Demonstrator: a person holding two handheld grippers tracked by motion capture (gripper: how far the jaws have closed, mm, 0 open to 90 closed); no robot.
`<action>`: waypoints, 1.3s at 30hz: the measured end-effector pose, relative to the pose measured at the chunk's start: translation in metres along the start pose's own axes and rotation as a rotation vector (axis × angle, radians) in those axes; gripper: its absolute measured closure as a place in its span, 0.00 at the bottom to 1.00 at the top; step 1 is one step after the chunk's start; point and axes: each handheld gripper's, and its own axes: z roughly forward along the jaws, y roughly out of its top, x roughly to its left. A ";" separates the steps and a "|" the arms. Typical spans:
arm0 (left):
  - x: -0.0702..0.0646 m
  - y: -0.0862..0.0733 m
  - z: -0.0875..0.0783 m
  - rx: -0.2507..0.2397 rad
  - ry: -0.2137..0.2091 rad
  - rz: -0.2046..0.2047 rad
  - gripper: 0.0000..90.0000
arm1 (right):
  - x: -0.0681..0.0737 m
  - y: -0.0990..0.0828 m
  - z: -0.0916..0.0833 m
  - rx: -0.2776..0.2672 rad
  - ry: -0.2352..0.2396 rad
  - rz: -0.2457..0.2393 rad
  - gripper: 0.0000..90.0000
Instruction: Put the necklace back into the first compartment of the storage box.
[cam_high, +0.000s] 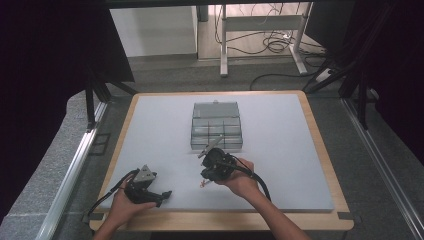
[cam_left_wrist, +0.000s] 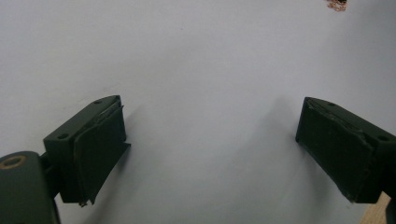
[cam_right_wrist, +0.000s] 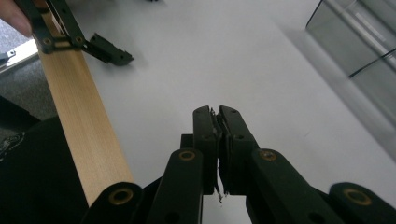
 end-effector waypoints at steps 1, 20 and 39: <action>0.000 0.000 0.000 0.000 0.000 0.001 0.09 | 0.000 0.003 -0.007 -0.018 -0.002 0.001 0.95; 0.000 0.000 0.000 0.001 0.000 -0.001 0.09 | 0.003 0.035 -0.051 -0.118 -0.027 -0.024 0.95; 0.000 0.000 0.000 0.003 -0.001 0.001 0.09 | 0.001 0.055 -0.084 -0.204 -0.048 -0.021 0.95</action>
